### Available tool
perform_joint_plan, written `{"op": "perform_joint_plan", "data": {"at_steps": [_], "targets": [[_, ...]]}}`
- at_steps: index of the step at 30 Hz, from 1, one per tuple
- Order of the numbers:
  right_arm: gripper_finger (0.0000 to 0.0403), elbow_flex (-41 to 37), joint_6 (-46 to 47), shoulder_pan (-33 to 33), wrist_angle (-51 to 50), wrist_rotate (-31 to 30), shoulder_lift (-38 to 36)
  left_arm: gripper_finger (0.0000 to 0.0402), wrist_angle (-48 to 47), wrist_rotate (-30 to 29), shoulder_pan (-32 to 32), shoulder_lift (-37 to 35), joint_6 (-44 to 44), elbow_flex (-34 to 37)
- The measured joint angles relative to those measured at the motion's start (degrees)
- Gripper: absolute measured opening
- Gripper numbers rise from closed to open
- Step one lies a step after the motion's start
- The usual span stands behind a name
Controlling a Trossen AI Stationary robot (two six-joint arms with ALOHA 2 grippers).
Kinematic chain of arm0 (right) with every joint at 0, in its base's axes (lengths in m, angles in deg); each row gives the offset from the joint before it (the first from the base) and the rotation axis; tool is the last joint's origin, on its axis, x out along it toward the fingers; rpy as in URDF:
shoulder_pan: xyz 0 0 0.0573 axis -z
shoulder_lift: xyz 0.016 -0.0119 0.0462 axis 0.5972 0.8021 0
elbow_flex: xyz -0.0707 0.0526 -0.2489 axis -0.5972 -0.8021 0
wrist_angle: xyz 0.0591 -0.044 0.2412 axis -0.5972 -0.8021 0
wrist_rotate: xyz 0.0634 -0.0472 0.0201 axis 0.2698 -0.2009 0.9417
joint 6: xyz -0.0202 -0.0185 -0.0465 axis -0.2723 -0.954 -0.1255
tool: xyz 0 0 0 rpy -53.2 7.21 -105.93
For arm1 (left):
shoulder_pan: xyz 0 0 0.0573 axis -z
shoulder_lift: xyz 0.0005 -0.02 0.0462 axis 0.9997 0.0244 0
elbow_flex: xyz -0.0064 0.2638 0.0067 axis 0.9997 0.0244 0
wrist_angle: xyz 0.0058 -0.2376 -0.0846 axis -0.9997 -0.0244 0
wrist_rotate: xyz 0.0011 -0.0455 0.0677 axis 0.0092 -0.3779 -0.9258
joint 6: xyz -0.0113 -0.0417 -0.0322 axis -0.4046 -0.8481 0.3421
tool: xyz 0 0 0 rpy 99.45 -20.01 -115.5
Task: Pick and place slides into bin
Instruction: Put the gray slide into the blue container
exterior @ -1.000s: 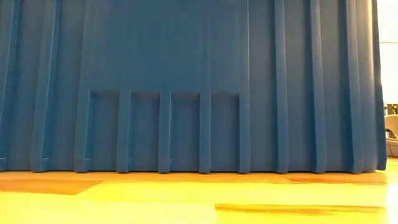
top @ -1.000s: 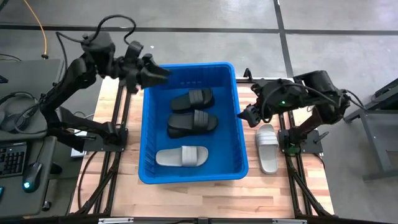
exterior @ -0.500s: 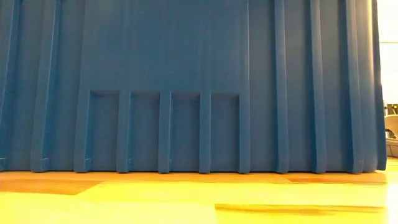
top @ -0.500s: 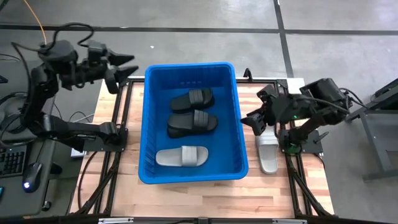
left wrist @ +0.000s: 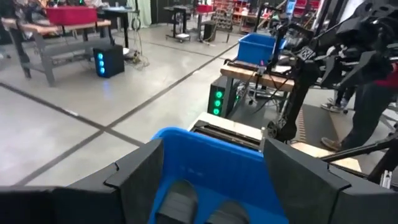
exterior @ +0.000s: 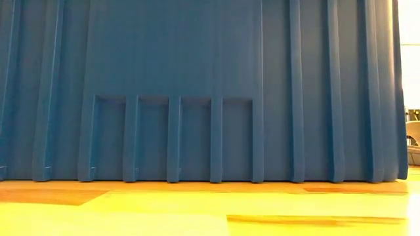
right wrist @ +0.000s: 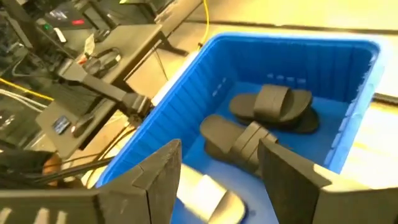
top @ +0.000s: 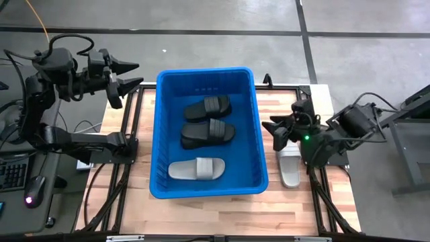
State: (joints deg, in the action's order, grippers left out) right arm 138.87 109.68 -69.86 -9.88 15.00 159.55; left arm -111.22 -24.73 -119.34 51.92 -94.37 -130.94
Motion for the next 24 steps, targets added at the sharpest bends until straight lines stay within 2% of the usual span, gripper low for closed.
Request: {"op": "perform_joint_plan", "data": {"at_steps": [4, 6, 11, 17, 20, 24], "targets": [[0.0202, -4.93, 6.51, -0.71, -1.22, -3.95, 0.07, 0.0266, -2.64, -0.02, 0.00, 0.15, 0.02, 0.00], [0.0201, -10.93, 10.78, -0.77, -1.02, -3.82, -0.53, 0.0266, -4.06, -0.02, 0.00, 0.15, 0.32, 0.00], [0.0202, -27.74, 30.99, -4.83, -1.28, -5.27, -3.49, 0.0266, -6.41, -0.02, 0.00, 0.12, 0.04, 0.00], [0.0200, -45.67, 59.18, -13.33, -0.32, -19.02, -7.07, 0.0266, -6.32, -0.02, 0.00, 0.13, 0.04, 0.00], [0.0204, -54.09, 59.51, -14.19, 10.31, -20.98, -8.23, 0.0266, -6.32, -0.02, 0.00, 0.12, 0.04, 0.00], [0.0206, -63.42, 59.90, -12.06, 16.48, -25.36, -9.48, 0.0266, -6.30, -0.01, 0.00, 0.12, 0.03, 0.00]]}}
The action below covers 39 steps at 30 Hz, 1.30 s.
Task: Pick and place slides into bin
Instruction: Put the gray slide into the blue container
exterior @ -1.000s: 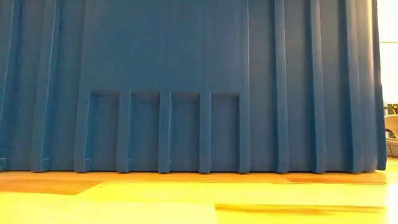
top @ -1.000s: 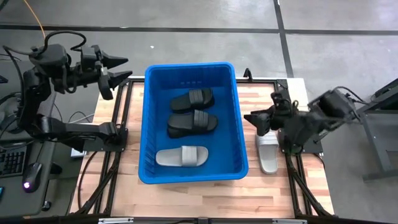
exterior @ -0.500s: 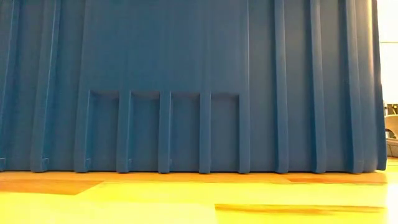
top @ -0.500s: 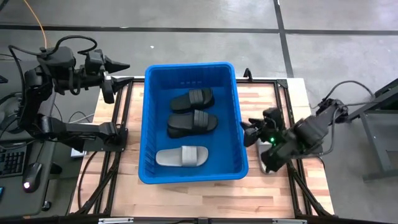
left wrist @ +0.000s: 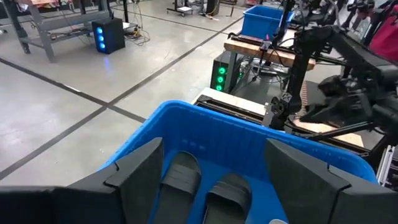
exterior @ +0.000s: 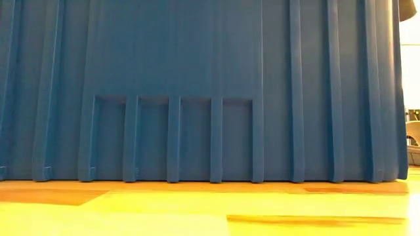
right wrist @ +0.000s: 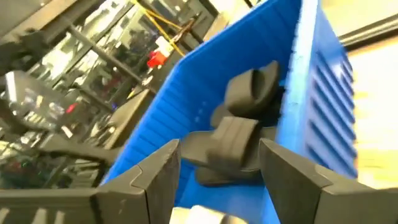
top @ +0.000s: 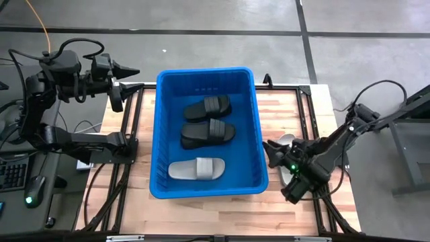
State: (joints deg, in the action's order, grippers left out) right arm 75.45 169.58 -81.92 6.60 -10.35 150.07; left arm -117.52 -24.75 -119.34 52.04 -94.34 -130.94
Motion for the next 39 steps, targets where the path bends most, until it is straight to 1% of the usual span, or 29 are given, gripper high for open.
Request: {"op": "perform_joint_plan", "data": {"at_steps": [2, 3, 4, 6, 7, 8, 9, 10, 13, 14, 15, 20, 23, 24, 25, 26, 29, 30, 31, 33, 36, 39], "targets": [[0.0206, -2.78, -0.01, 1.29, 4.74, -1.68, -1.45, 0.0266, 0.00, -0.01, 0.00, 0.00, -0.01, 0.00], [0.0206, -3.89, -0.09, 1.87, 6.59, -1.52, -1.75, 0.0266, 0.00, 0.01, 0.00, 0.00, -0.01, 0.00], [0.0206, -5.09, -0.27, 2.42, 7.61, -0.17, -1.74, 0.0266, 0.00, -0.01, 0.00, 0.00, -0.01, 0.00], [0.0207, -6.74, -0.45, 3.46, 10.02, 6.23, -1.42, 0.0266, 0.02, -0.01, 0.00, 0.00, -0.01, 0.00], [0.0206, -7.44, 1.39, 3.95, 9.96, 9.39, -1.76, 0.0266, 0.01, -0.01, 0.00, 0.00, -0.01, 0.00], [0.0206, -8.43, 4.12, 3.84, 9.25, 10.12, -2.06, 0.0266, 0.02, 0.00, 0.00, 0.00, -0.01, 0.00], [0.0205, -9.64, 7.27, 3.28, 8.99, 9.53, -2.05, 0.0266, 0.02, 0.00, 0.00, 0.00, -0.01, 0.00], [0.0205, -11.20, 10.54, 2.53, 9.36, 7.70, -1.78, 0.0266, 0.02, -0.01, 0.00, 0.00, -0.01, 0.00], [0.0205, -15.86, 19.02, 0.02, 9.26, -3.24, -1.36, 0.0266, 0.02, -0.01, 0.00, 0.00, -0.01, 0.00], [0.0204, -17.25, 20.85, -0.53, 9.70, -5.95, -1.36, 0.0266, 0.02, -0.01, 0.00, 0.00, -0.01, 0.00], [0.0204, -18.68, 22.19, -0.95, 10.69, -7.08, -1.36, 0.0266, 0.02, -0.01, 0.00, 0.00, -0.01, 0.00], [0.0204, -24.52, 25.04, -1.80, 16.09, -5.83, -1.34, 0.0266, 0.04, -0.01, 0.00, 0.00, -0.03, 0.00], [0.0205, -27.74, 27.33, -1.56, 18.97, -7.71, -1.34, 0.0266, 0.03, -0.01, 0.00, 0.00, -0.03, 0.00], [0.0204, -28.44, 28.02, -1.56, 18.92, -7.49, -1.34, 0.0266, 0.04, -0.01, 0.00, 0.00, -0.04, 0.00], [0.0204, -28.91, 29.15, -1.64, 18.43, -5.94, -1.34, 0.0266, 0.04, -0.01, 0.00, 0.00, -0.02, 0.00], [0.0204, -29.22, 31.09, -1.84, 17.60, -2.86, -1.34, 0.0266, 0.04, -0.01, 0.00, 0.00, -0.03, 0.00], [0.0204, -29.30, 37.63, -2.69, 12.53, 9.13, -1.32, 0.0266, 0.04, -0.01, 0.00, 0.00, -0.04, 0.00], [0.0204, -28.74, 39.58, -2.92, 9.76, 11.87, -1.32, 0.0266, 0.04, -0.01, 0.00, 0.00, -0.03, 0.00], [0.0204, -27.70, 40.77, -3.12, 6.42, 13.19, -1.32, 0.0266, 0.04, 0.00, 0.00, 0.00, -0.03, 0.00], [0.0204, -24.48, 41.92, -3.41, -0.31, 15.15, -1.32, 0.0266, 0.04, 0.01, 0.00, 0.00, -0.03, 0.00], [0.0205, -17.97, 42.22, -3.69, -11.51, 23.52, -1.32, 0.0266, 0.04, 0.00, 0.00, 0.00, -0.03, 0.00], [0.0204, -11.55, 39.13, -4.48, -17.16, 28.17, -1.32, 0.0266, 0.04, -0.01, 0.00, 0.00, -0.04, 0.00]]}}
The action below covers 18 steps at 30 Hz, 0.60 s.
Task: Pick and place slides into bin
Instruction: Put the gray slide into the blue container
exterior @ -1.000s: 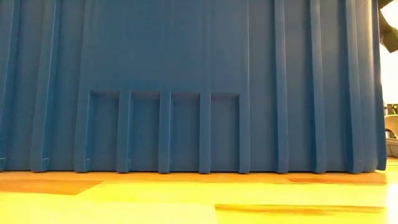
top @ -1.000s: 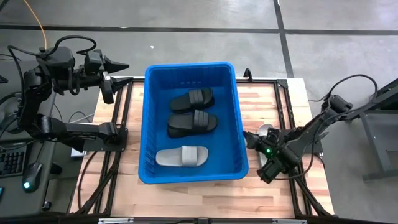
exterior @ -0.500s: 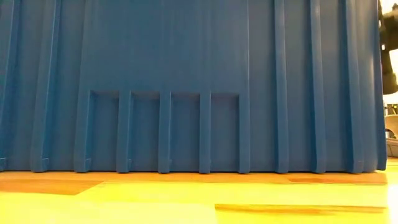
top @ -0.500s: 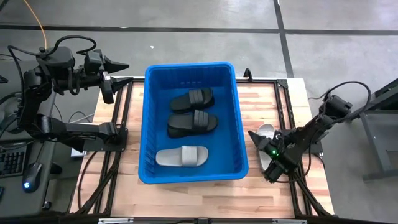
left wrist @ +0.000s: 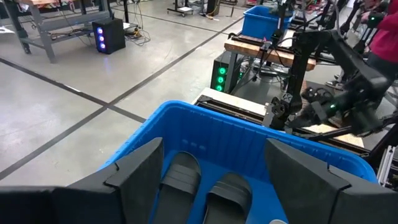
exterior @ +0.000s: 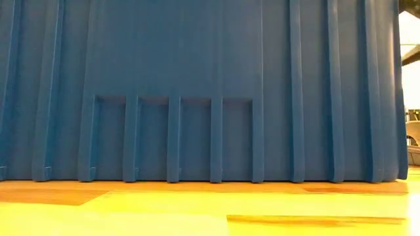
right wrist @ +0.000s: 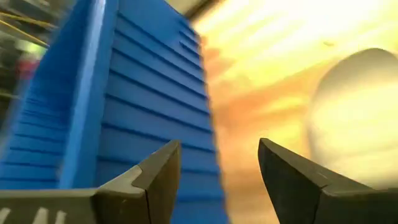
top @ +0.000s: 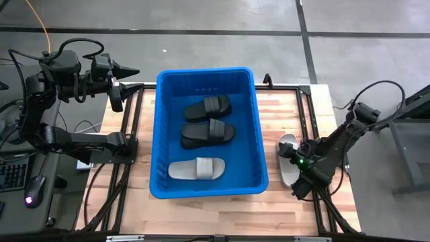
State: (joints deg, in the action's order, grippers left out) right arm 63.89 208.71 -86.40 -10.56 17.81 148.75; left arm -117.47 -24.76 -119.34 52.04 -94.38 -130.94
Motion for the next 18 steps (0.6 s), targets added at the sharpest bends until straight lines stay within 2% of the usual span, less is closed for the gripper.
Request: {"op": "perform_joint_plan", "data": {"at_steps": [2, 5, 7, 8, 12, 14, 18], "targets": [[0.0205, 3.23, -1.70, -0.50, 0.28, 8.59, -0.02, 0.0266, 0.00, 0.00, 0.00, 0.00, 0.00, 0.00], [0.0204, 4.85, -5.60, -1.43, 5.96, 20.17, 0.07, 0.0266, 0.00, 0.00, 0.00, 0.00, 0.00, 0.00], [0.0205, 4.33, -5.40, -2.06, 9.29, 25.63, 0.12, 0.0266, 0.00, 0.00, 0.00, 0.00, 0.02, 0.00], [0.0204, 3.53, -4.46, -2.64, 10.19, 25.59, 0.12, 0.0266, 0.00, 0.00, 0.00, 0.00, 0.00, 0.00], [0.0205, -0.42, 0.68, -3.74, 10.90, 19.12, 0.12, 0.0266, 0.00, 0.00, 0.00, 0.00, 0.00, 0.00], [0.0204, -3.14, 3.00, -3.57, 13.00, 19.36, 0.12, 0.0266, 0.00, 0.01, 0.00, 0.00, 0.00, 0.00], [0.0204, -10.31, 4.77, -3.18, 23.53, 20.56, 0.12, 0.0266, 0.00, 0.02, 0.00, 0.00, 0.00, 0.00]]}}
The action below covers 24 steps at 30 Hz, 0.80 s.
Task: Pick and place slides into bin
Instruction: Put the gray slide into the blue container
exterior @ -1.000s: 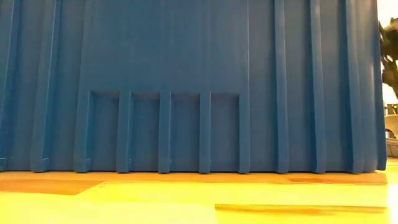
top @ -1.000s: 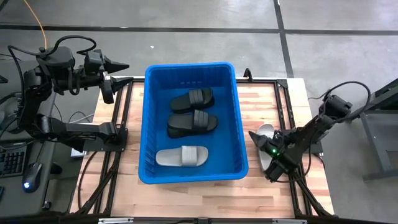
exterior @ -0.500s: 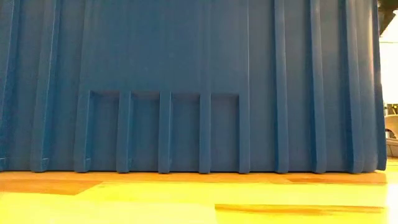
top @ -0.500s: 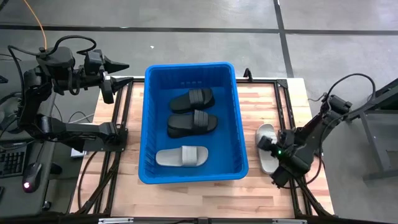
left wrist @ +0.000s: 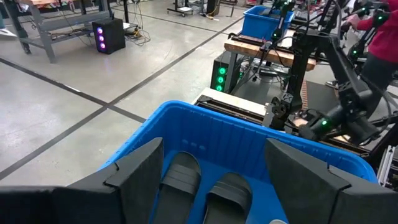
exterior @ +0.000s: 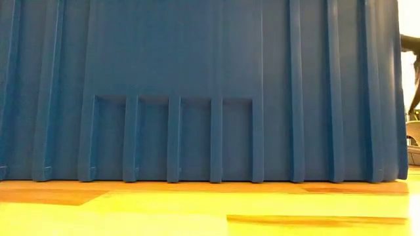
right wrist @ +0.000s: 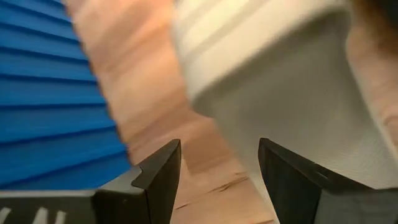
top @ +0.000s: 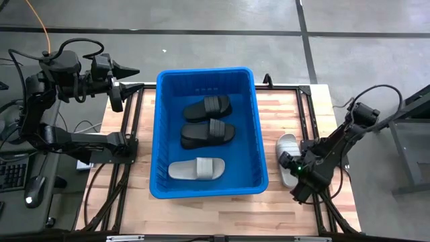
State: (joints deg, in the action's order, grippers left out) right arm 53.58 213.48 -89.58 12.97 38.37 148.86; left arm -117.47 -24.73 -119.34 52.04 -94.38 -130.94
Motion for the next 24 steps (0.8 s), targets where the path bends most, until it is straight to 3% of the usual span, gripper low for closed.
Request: {"op": "perform_joint_plan", "data": {"at_steps": [3, 9, 13, 18, 24], "targets": [[0.0205, -4.38, 1.13, 0.10, 7.65, 0.69, 0.02, 0.0266, 0.00, -0.02, 0.00, 0.00, 0.00, 0.00], [0.0204, -7.92, 1.38, 1.63, 9.65, -4.52, 0.02, 0.0266, 0.00, -0.01, 0.00, 0.00, 0.01, 0.00], [0.0205, -7.94, 1.22, 2.67, 6.34, -2.59, 0.02, 0.0266, 0.00, -0.02, 0.00, 0.00, 0.00, 0.00], [0.0204, -7.99, 1.33, 3.57, 2.25, -7.25, 0.02, 0.0266, 0.00, -0.02, 0.00, 0.00, 0.00, 0.00], [0.0204, -7.99, 0.90, 6.33, -0.92, -6.39, 0.15, 0.0266, 0.00, -0.01, 0.01, 0.00, 0.00, 0.00]]}}
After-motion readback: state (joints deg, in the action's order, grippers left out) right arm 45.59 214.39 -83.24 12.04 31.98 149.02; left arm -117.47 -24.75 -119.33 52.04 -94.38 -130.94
